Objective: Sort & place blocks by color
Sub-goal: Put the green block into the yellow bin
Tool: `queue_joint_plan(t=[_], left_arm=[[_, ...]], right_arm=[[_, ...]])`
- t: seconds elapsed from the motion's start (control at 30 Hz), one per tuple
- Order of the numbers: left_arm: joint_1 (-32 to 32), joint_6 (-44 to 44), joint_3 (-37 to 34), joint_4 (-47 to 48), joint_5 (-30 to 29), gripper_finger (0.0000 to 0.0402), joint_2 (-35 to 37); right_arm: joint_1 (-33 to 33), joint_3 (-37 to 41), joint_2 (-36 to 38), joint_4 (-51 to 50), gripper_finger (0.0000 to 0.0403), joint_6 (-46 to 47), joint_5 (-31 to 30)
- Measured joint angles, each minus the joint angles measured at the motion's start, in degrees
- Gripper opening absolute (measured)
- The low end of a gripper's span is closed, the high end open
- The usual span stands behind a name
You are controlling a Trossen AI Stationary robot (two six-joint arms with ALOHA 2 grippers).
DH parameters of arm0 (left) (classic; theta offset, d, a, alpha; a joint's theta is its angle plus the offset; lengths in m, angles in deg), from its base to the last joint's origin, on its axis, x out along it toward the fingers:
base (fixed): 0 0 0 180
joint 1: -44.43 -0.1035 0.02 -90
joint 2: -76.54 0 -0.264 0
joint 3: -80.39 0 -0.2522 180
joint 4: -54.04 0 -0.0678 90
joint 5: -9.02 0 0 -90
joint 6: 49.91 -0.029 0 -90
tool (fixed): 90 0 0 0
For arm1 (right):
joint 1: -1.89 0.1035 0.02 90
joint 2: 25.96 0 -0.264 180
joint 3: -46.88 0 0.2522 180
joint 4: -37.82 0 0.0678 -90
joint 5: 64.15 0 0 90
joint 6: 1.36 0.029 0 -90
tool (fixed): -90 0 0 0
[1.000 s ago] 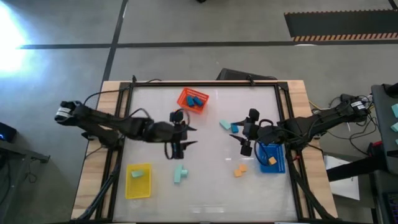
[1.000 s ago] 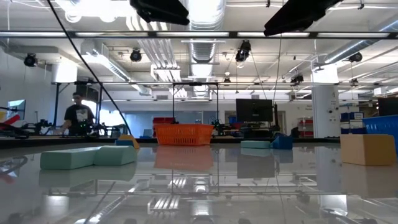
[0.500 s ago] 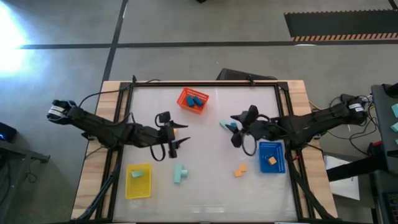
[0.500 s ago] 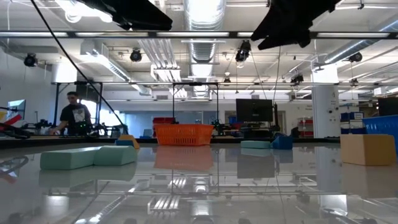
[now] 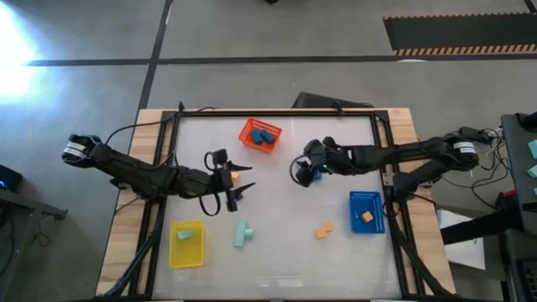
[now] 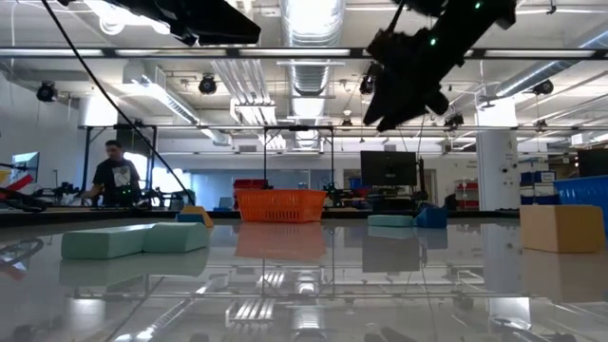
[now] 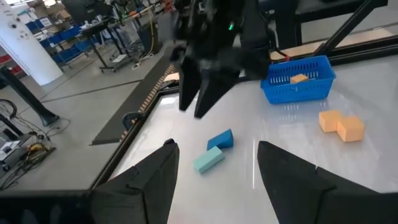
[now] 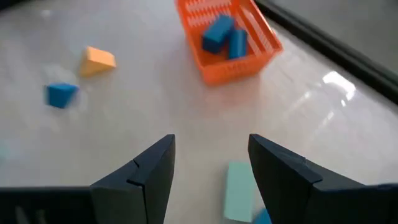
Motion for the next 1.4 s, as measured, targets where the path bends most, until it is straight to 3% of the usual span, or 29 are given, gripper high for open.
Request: queue_joint_plan(t=[0.4, 1.17, 1.4], left_arm=[[0.0, 0.0, 0.0, 0.0, 0.0, 0.0203, 0.0], [-0.3, 0.0, 0.0, -1.4, 0.0, 0.0203, -0.2], [-0.3, 0.1, 0.0, -1.5, 0.0, 0.0203, -0.2]], right_arm=[[-6.7, 0.0, -11.4, -1.4, 0.0194, 2.9, 6.9], [-7.0, -6.2, -24.8, -8.9, 0.0193, 2.4, 6.8], [-7.0, -6.1, -24.9, -8.7, 0.0152, 1.9, 7.1]])
